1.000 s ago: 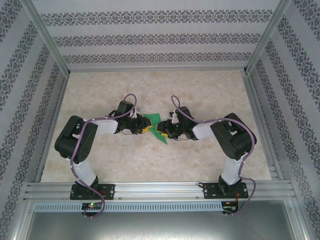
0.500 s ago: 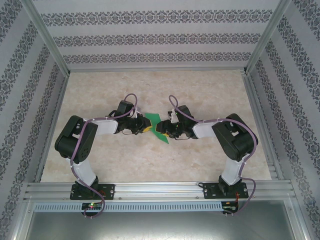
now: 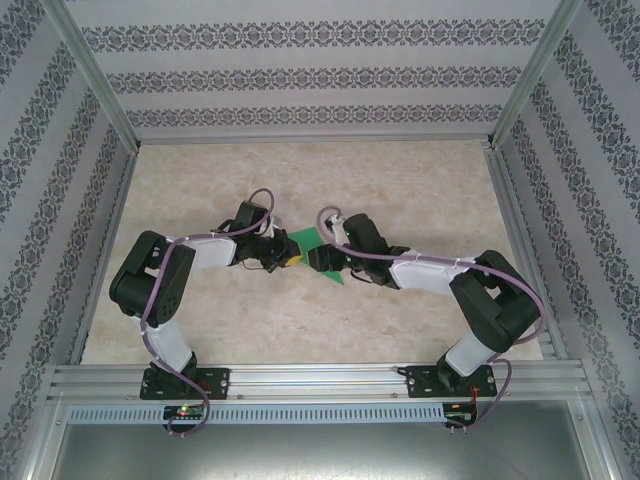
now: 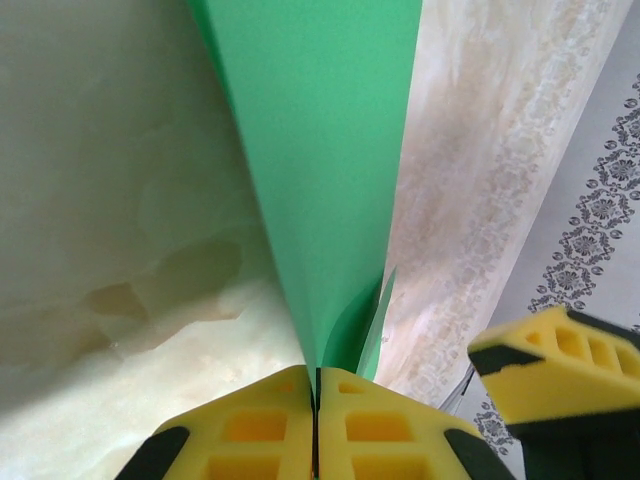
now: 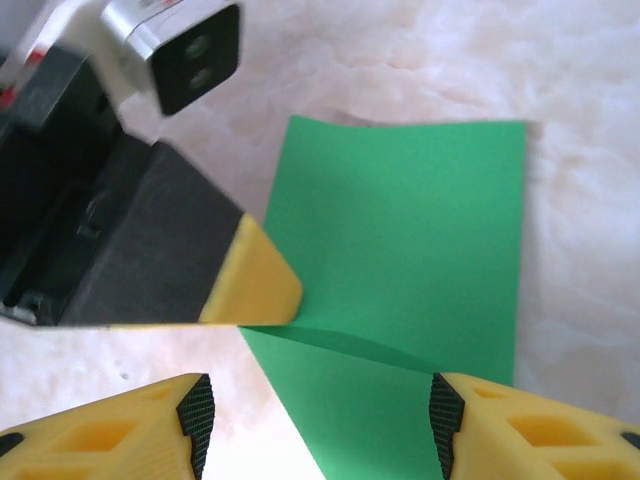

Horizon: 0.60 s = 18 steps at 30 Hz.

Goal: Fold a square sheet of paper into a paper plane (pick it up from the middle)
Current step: Fold the wing for the fifth time at the center of the table.

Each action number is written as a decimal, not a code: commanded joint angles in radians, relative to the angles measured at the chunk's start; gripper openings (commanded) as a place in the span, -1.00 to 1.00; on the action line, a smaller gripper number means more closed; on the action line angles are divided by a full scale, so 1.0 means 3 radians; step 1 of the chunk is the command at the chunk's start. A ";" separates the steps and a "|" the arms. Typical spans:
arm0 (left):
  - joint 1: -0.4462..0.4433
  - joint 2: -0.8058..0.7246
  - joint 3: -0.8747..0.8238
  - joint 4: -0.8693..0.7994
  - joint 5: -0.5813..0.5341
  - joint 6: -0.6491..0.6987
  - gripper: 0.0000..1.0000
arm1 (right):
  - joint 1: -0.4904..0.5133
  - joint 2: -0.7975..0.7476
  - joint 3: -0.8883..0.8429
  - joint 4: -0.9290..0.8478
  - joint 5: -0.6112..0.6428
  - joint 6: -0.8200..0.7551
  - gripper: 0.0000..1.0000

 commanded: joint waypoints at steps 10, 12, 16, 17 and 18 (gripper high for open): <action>-0.0001 -0.0081 0.0179 -0.0298 0.0054 -0.0103 -0.84 | 0.0482 0.0207 -0.0219 0.0449 0.0973 -0.1639 0.19; -0.0004 -0.0081 0.0183 -0.0299 0.0053 -0.0118 -0.84 | 0.0518 0.0284 -0.0183 0.0473 0.1076 -0.1706 0.18; -0.0006 -0.0085 0.0198 -0.0313 0.0055 -0.0143 -0.84 | 0.0572 0.0430 -0.0194 0.0620 0.1266 -0.1790 0.11; -0.0004 -0.0086 0.0198 -0.0314 0.0058 -0.0149 -0.84 | 0.0578 0.0462 -0.0201 0.0653 0.1314 -0.1799 0.10; -0.0001 -0.0086 0.0198 -0.0307 0.0058 -0.0151 -0.84 | 0.0584 0.0498 -0.0206 0.0685 0.1362 -0.1802 0.05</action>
